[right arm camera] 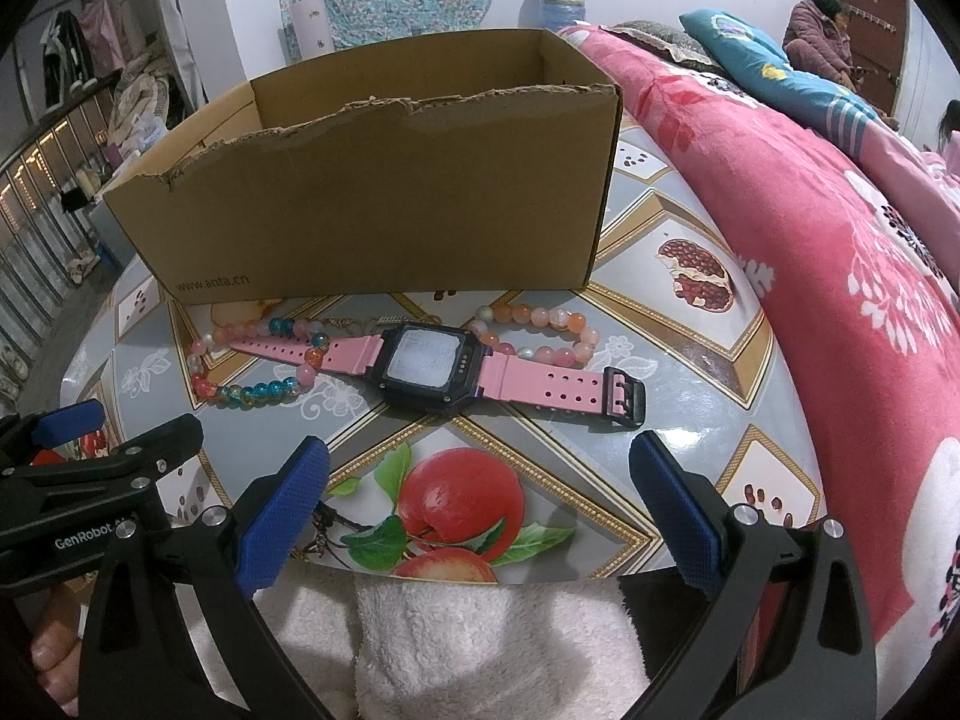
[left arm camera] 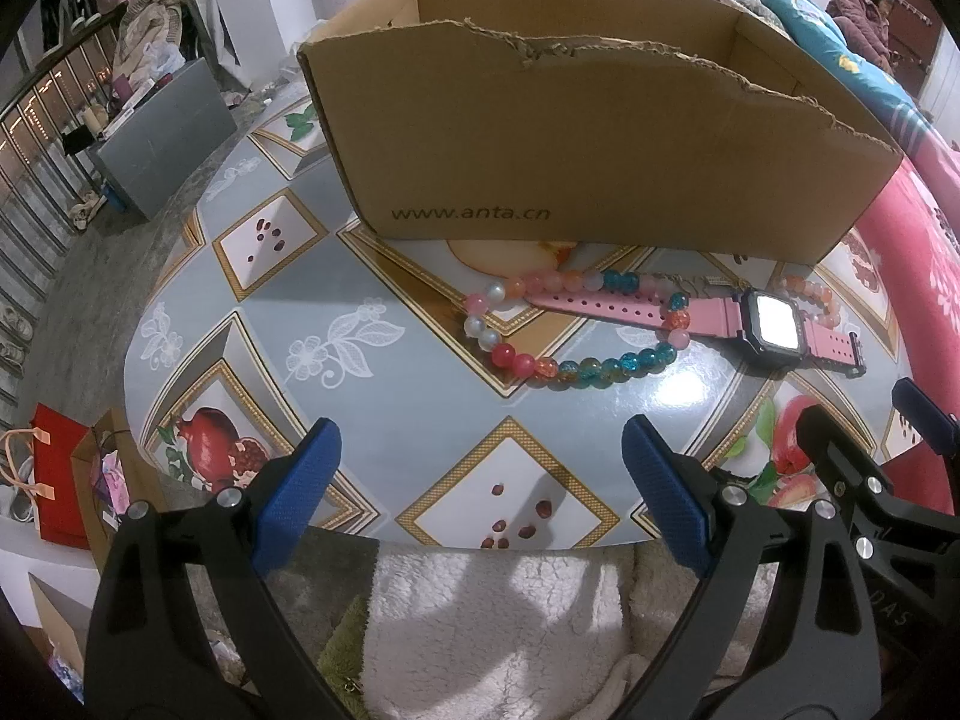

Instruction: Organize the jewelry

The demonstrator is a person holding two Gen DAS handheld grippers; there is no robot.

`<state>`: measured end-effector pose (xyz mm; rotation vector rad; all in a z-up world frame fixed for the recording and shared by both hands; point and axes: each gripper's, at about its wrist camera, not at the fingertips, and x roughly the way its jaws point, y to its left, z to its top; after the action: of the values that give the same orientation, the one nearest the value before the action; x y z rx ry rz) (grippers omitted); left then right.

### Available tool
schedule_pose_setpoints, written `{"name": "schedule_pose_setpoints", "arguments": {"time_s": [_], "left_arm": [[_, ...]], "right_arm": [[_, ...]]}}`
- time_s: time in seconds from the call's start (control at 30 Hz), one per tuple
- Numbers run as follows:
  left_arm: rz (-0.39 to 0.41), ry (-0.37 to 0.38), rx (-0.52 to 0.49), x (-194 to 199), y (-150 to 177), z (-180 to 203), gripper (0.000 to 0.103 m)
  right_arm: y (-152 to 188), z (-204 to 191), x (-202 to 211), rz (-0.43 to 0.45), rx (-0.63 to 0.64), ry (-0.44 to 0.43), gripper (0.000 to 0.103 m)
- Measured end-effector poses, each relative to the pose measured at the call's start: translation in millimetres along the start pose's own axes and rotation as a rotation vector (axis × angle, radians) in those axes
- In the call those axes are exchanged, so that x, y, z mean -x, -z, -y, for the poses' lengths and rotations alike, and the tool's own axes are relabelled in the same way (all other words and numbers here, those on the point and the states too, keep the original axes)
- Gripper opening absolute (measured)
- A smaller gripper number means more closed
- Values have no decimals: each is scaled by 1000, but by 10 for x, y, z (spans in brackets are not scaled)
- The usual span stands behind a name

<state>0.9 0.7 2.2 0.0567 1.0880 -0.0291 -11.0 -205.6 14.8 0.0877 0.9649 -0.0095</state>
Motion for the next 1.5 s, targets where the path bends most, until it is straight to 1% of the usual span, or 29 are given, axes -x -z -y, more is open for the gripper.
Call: {"name": "schedule_pose_setpoints", "arguments": {"time_s": [1.5], "left_arm": [[11, -11, -2, 46, -25, -8, 91]], "right_arm": [[-22, -8, 7, 1, 5, -2, 98]]}}
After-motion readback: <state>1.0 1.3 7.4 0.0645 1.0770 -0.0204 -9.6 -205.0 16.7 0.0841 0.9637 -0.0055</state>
